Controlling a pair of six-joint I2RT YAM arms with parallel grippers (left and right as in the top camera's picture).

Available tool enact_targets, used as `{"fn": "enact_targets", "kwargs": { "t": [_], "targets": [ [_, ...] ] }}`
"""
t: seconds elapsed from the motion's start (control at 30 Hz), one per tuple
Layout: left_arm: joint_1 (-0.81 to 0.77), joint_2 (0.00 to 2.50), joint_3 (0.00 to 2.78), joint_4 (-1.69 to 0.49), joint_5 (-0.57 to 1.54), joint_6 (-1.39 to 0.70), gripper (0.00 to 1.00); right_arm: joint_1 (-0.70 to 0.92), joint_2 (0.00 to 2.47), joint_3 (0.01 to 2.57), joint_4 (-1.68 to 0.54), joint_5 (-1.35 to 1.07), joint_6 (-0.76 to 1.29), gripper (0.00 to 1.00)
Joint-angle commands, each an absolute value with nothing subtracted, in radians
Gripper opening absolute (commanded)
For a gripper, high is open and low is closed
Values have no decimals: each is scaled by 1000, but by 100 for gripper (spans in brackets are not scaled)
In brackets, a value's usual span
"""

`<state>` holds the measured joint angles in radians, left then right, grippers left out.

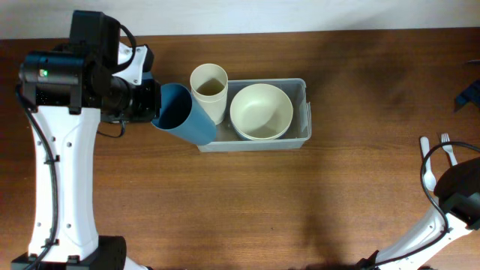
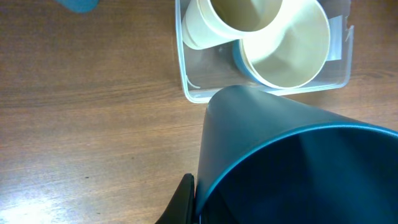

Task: Pack container
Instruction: 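Lift the blue cup and carry it tilted toward the bin, then lower the blue cup upright into the bin beside the cream cups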

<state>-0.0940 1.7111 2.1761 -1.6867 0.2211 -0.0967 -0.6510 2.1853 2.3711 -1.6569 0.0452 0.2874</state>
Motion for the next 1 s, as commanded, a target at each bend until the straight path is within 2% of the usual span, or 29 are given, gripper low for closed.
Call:
{"fn": "enact_targets", "kwargs": {
  "t": [0.0,0.7,0.97],
  "targets": [
    [-92,1702,2146,-1669,213,-81,1,-646,2172,2366,-1657,57,296,99],
    [-133,1819,1996,-1439,209,-73,2,-646,2172,2366,-1657,57,296,99],
    [-187,1855,1996,-1406,102,-73,1,-646,2172,2366,-1657,57,296,99]
  ]
}}
